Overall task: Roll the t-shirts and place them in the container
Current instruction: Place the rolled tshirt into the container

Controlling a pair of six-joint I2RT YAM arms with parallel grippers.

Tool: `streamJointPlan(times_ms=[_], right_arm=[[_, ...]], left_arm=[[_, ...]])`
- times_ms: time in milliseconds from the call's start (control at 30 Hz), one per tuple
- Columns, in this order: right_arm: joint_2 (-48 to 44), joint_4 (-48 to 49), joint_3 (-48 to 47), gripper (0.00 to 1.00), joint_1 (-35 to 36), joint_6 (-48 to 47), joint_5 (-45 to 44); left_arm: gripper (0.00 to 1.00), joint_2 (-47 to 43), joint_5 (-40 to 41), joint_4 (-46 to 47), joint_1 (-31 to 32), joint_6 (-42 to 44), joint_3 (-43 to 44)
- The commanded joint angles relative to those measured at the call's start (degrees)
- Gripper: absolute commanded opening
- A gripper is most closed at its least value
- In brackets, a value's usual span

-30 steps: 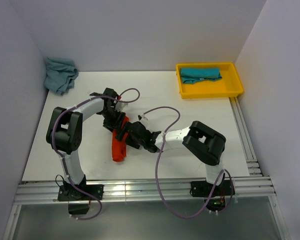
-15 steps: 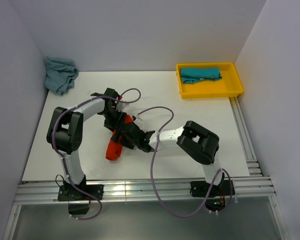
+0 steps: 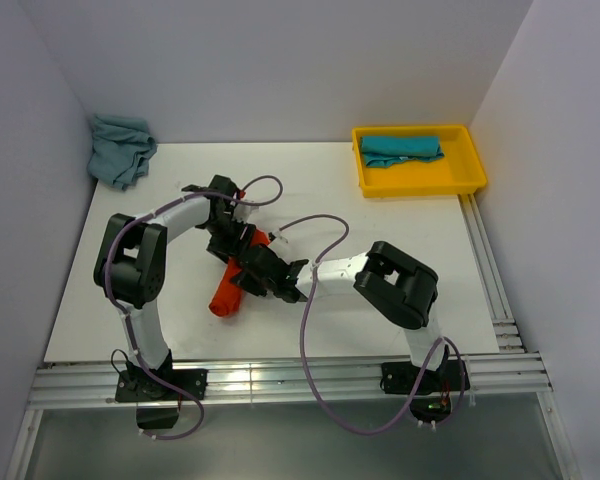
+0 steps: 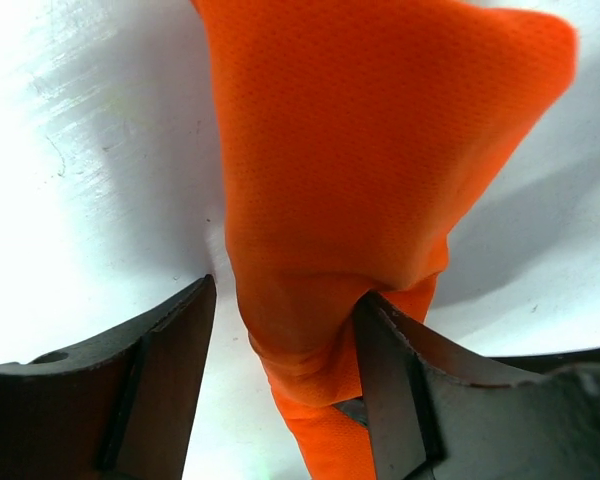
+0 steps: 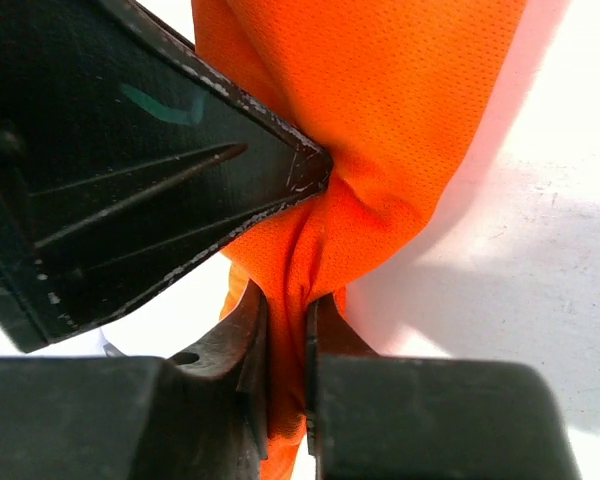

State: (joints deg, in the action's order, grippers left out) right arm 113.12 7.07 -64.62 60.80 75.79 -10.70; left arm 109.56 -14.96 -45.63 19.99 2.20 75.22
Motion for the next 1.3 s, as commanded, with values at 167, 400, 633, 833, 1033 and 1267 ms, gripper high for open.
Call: streamJointPlan(times_ms=[167, 400, 633, 833, 1033, 1267], right_arm=[[1.2, -8.4, 0.1, 0.00, 0.4, 0.6, -2.2], [0.9, -8.2, 1.2, 0.00, 0.3, 1.0, -2.0], [-1.4, -4.4, 4.0, 0.00, -0.6, 1.7, -1.7], [-8.3, -1.3, 8.7, 0.00, -2.9, 2.2, -3.5], [-15.8, -6.6, 7.9, 0.00, -4.5, -0.3, -9.0], [-23.3, -12.7, 5.8, 0.00, -10.1, -5.0, -12.9]], left_arm=[[0.64, -5.5, -4.6, -0.7, -2.5, 0.6, 7.6], [0.64, -13.1, -6.6, -3.6, -9.3, 1.3, 12.3], [0.61, -22.5, -6.0, -2.8, -11.8, 2.0, 4.9], [0.60, -30.8, -6.7, -0.5, -13.5, 2.3, -2.7], [0.60, -34.1, -8.9, 3.6, -13.7, 1.1, -8.9], [0.59, -33.9, -10.5, 4.7, -14.8, 1.3, -11.1]])
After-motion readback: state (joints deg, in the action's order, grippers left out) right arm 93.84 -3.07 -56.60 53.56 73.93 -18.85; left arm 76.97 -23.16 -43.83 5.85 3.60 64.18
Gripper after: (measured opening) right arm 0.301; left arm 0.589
